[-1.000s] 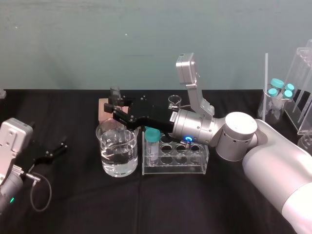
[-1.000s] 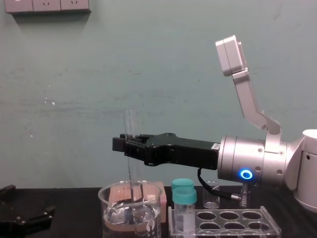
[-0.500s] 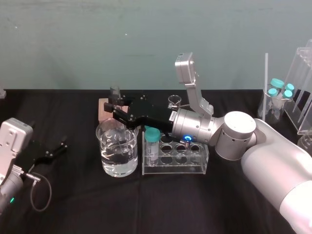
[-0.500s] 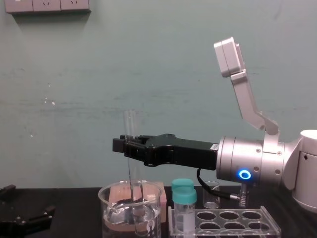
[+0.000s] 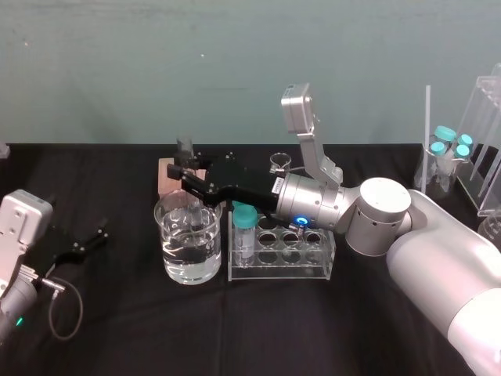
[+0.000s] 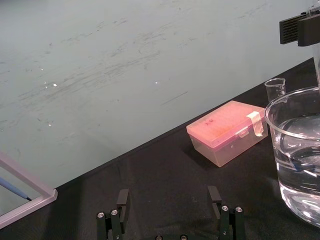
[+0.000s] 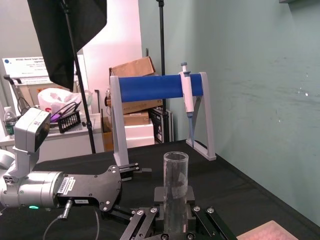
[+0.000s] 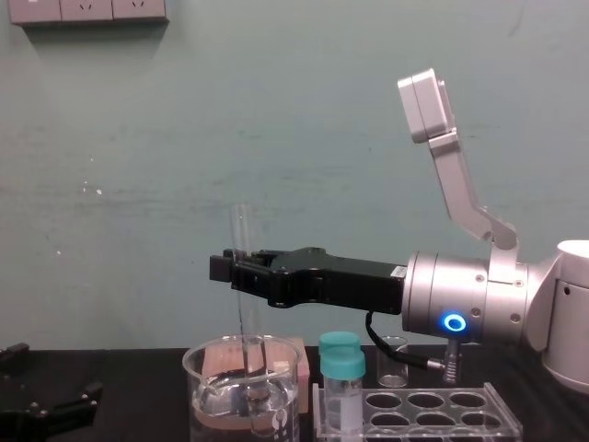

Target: Hold the test tube with one hand and immerse one end into the beaker, then return it to the test tube rack.

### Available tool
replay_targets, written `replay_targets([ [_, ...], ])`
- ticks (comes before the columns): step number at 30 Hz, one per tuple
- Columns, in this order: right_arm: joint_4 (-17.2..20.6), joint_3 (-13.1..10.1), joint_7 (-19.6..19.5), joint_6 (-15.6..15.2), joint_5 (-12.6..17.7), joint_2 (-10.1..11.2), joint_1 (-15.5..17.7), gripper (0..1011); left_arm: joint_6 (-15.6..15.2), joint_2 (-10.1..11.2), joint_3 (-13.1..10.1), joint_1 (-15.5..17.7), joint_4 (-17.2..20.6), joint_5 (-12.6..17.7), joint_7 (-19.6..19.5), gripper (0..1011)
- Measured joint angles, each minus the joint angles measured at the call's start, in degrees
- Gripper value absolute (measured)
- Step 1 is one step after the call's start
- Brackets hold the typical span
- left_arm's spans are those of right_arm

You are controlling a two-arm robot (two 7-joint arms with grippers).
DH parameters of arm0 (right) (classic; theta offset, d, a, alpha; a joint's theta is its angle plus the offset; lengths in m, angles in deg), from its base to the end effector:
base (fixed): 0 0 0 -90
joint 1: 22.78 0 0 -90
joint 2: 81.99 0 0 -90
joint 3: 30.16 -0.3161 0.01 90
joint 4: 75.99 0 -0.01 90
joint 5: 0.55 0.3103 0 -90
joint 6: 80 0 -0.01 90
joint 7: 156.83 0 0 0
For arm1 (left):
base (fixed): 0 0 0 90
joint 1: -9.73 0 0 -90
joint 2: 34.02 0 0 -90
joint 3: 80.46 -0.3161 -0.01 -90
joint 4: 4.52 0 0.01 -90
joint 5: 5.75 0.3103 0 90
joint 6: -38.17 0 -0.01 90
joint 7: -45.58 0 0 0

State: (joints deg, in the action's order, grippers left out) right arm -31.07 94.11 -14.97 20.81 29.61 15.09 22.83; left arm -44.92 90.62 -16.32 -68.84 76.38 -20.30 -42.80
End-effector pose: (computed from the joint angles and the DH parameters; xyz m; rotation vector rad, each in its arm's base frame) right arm 0.5283 0.0602 -0.2670 0.0600 -0.0356 -0.3562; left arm 0.3638 0.0971 -0.3236 0.3043 -0.2850 1.2480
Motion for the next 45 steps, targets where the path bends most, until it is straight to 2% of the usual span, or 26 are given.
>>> replay_targets([
  [25,-0.5,-0.29,0.32,0.2,-0.29,-0.36,-0.18,226,0.0,0.0,0.0,0.0,0.0,0.0,0.0,1000],
  [45,0.54,-0.18,0.28,-0.23,-0.37,0.01,0.39,225,0.0,0.0,0.0,0.0,0.0,0.0,0.0,1000],
])
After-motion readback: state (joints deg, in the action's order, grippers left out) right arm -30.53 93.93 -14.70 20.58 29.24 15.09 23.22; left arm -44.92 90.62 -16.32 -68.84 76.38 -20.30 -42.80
